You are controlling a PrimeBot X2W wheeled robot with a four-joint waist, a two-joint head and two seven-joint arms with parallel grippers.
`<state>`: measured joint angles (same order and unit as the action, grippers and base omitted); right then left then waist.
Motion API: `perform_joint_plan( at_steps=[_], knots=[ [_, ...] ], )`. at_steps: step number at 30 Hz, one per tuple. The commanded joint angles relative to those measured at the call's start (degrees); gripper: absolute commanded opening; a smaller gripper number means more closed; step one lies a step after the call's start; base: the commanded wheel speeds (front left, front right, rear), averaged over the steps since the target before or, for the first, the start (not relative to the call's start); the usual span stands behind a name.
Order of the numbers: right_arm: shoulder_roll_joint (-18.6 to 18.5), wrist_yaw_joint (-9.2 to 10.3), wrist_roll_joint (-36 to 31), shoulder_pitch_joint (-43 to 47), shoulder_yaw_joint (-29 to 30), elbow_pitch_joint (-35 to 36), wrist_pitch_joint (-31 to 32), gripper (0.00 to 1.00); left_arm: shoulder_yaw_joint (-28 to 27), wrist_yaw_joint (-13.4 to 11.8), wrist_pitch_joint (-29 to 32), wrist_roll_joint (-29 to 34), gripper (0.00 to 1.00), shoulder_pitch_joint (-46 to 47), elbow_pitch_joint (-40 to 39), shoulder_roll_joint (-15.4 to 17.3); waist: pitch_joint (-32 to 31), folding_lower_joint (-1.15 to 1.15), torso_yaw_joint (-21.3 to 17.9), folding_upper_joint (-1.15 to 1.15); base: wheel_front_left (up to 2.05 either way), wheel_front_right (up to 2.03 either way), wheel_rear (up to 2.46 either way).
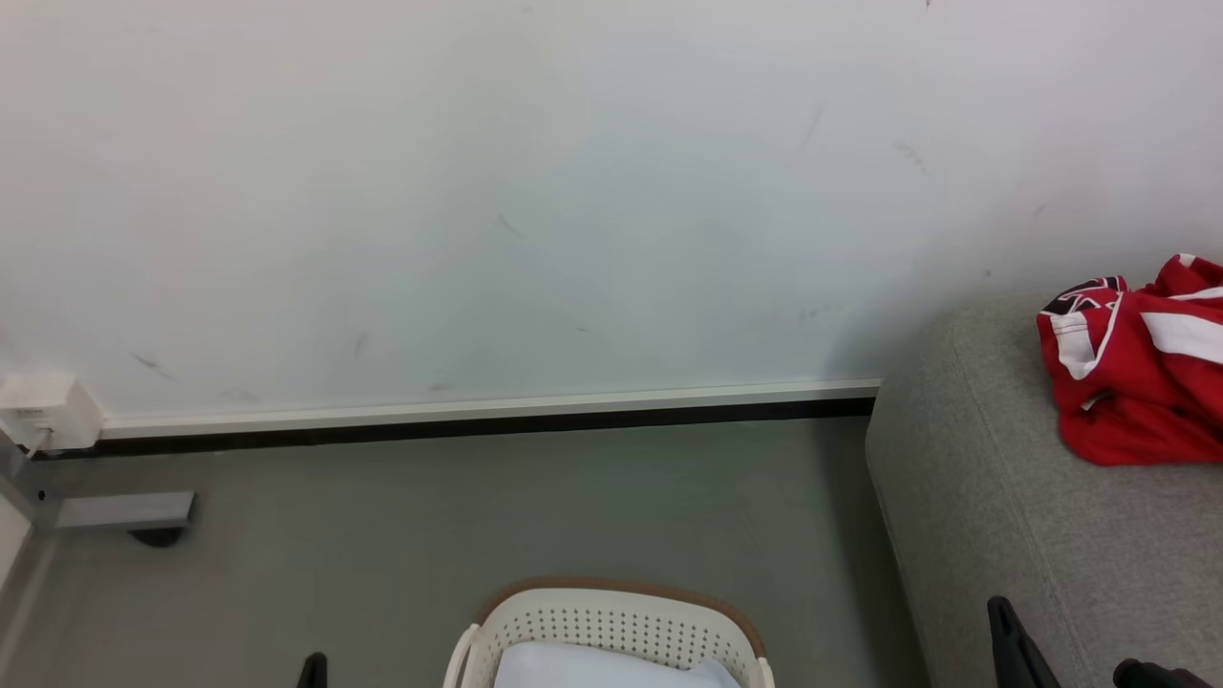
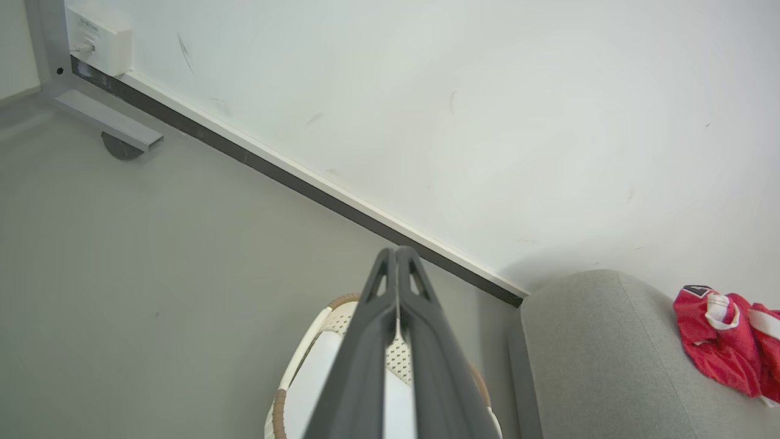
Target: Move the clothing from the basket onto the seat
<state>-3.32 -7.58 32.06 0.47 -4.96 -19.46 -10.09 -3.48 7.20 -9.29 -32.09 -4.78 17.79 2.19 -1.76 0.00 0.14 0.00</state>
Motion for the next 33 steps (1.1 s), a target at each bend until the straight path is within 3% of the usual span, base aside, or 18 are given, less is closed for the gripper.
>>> perform_joint_plan(
  at_steps=[1,33],
  knots=[
    [-0.48,0.03,3.08,-1.68,0.57,1.19,0.44,0.0,-0.43,0.09,0.59,-3.03,0.0,1.69,-1.02,0.36,0.04,0.0,0.0,0.0,0.0,0.0,0.0],
    [-1.08,0.06,27.59,-3.81,3.87,3.11,6.08,0.0,-1.53,0.22,6.87,-26.56,0.0,5.69,-2.24,0.6,0.62,0.0,-0.04,0.0,0.0,0.0,0.0]
  ],
)
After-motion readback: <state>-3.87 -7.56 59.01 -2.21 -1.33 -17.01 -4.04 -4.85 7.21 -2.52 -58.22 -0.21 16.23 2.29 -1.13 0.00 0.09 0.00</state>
